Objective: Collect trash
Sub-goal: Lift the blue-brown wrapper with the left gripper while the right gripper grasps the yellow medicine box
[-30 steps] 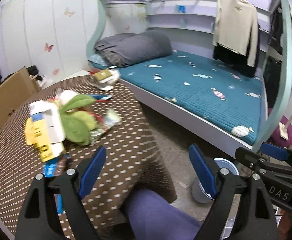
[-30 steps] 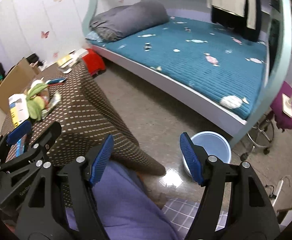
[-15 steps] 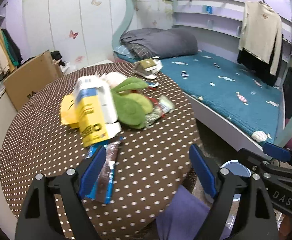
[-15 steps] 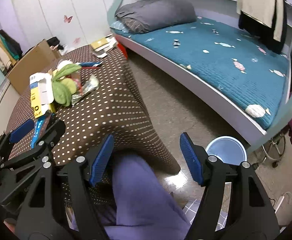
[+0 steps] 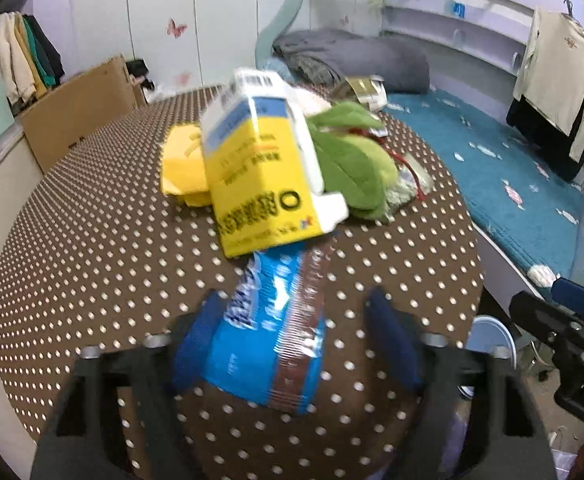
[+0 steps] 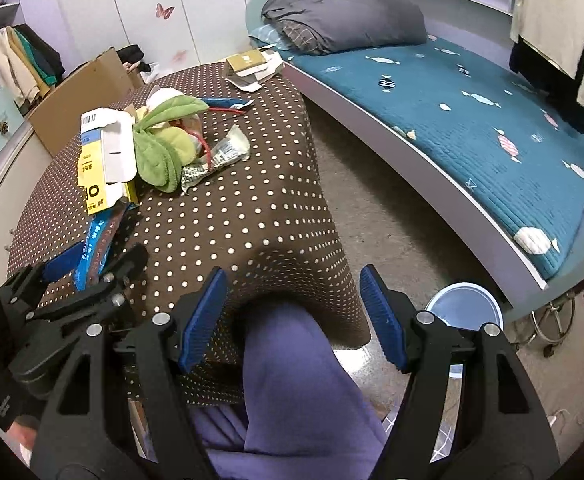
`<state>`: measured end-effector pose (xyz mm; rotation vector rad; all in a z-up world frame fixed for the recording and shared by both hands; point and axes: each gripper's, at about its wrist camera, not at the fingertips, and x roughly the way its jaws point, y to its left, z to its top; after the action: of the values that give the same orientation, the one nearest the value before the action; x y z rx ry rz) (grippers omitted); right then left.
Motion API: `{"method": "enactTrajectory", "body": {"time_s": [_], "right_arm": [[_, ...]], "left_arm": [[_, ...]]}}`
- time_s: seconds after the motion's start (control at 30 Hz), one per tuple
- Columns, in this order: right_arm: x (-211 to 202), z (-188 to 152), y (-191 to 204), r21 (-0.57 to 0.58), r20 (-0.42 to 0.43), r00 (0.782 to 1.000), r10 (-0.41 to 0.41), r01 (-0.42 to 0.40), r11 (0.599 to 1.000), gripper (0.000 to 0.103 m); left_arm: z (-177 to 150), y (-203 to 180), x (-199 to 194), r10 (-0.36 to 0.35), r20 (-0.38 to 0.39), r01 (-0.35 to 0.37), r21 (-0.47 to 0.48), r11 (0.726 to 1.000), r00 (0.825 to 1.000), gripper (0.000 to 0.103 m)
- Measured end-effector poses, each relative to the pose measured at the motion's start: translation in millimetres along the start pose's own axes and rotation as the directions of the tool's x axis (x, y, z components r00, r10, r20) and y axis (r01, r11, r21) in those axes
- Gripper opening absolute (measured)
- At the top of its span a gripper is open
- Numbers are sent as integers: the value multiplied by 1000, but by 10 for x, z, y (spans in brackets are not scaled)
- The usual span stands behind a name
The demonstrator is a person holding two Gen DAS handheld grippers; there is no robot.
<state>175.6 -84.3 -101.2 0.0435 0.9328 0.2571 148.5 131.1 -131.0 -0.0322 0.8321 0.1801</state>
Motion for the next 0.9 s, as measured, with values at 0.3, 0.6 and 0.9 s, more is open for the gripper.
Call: {"method": "enactTrajectory", "body": {"time_s": [0.3,0.6,0.9], "right_arm": [[-13,41,36,-12,6,1000,6,-6,1000,68],[-77,104,170,-48,30,999,34,-33,998,68],[-142,148,434,-112,48,996,79,-73,991,68]], "left_arm": [[-40,45,-147,0,38,0,13,1000,999,33],[-87,146,-538,-12,106,14,-21,1000,994,32],[-84,349,-875,26,180,-14,-66,998,983,32]]}}
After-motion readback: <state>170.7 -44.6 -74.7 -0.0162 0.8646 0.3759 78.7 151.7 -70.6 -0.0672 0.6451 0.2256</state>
